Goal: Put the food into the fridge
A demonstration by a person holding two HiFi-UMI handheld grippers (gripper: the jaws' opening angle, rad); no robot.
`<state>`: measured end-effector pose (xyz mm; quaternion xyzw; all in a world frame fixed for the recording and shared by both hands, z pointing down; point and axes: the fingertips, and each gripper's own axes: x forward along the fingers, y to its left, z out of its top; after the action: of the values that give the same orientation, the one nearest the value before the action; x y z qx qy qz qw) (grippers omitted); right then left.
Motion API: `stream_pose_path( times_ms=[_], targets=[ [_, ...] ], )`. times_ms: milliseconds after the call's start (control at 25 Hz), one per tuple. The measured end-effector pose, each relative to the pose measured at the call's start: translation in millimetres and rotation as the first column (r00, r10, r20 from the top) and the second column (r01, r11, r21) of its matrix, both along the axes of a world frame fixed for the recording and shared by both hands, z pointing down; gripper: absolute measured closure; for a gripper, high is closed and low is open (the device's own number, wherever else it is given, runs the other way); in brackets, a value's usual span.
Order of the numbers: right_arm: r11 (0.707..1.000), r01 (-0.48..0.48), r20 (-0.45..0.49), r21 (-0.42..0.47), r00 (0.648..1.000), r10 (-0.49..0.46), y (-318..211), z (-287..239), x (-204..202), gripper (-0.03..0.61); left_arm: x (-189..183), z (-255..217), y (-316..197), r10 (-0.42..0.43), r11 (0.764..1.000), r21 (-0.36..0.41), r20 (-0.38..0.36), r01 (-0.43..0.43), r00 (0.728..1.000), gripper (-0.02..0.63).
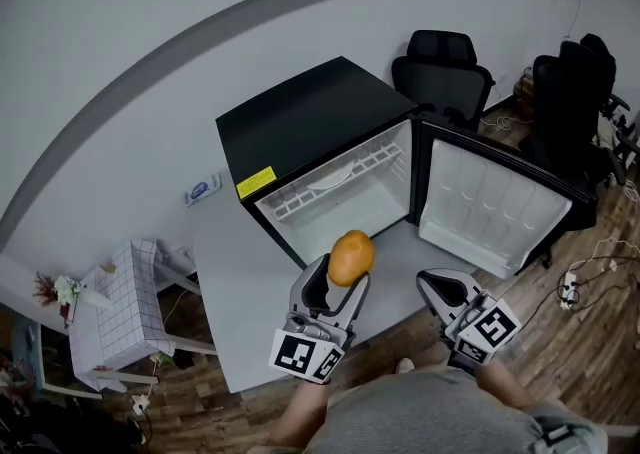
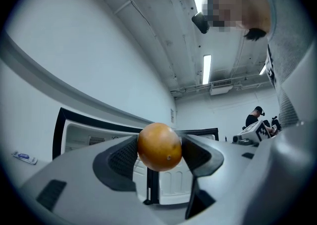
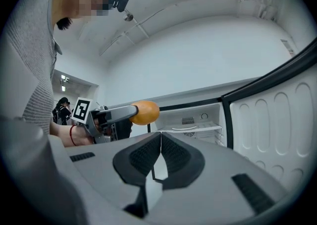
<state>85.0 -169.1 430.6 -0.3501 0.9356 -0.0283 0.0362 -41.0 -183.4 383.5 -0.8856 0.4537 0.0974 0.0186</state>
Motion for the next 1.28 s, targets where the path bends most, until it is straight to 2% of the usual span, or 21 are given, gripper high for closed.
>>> stream_pose_path(
  times_ms=[360, 560, 800, 920, 1280],
  targets=[
    [1.000, 0.025, -0.005, -0.003, 1.000, -0.025, -31, 7, 8, 0.568, -9, 25, -75, -0.140, 0.989, -0.041, -0.003, 0.139, 0.990, 0.325],
    [0.999, 0.030, -0.006, -0.025, 1.000, -0.030, -39, 15, 10, 0.568, -21, 41, -121, -0.236, 0.968, -0.089, 0.006, 0.236, 0.972, 0.325],
    [0.998, 0.039, -0.020, -0.043, 0.999, -0.040, -51, 20, 10, 0.568, -28, 47, -164, -0.310, 0.945, -0.095, 0.053, 0.314, 0.949, 0.325],
    [0.998, 0.042, -0.027, -0.043, 0.999, -0.043, -60, 21, 10, 0.568, -32, 50, -179, -0.351, 0.929, -0.085, 0.100, 0.359, 0.931, 0.325],
    [0.997, 0.062, -0.021, -0.053, 0.998, -0.063, -78, 22, 7, 0.568, -45, 48, -202, -0.444, 0.883, -0.099, 0.138, 0.458, 0.885, 0.325]
  ],
)
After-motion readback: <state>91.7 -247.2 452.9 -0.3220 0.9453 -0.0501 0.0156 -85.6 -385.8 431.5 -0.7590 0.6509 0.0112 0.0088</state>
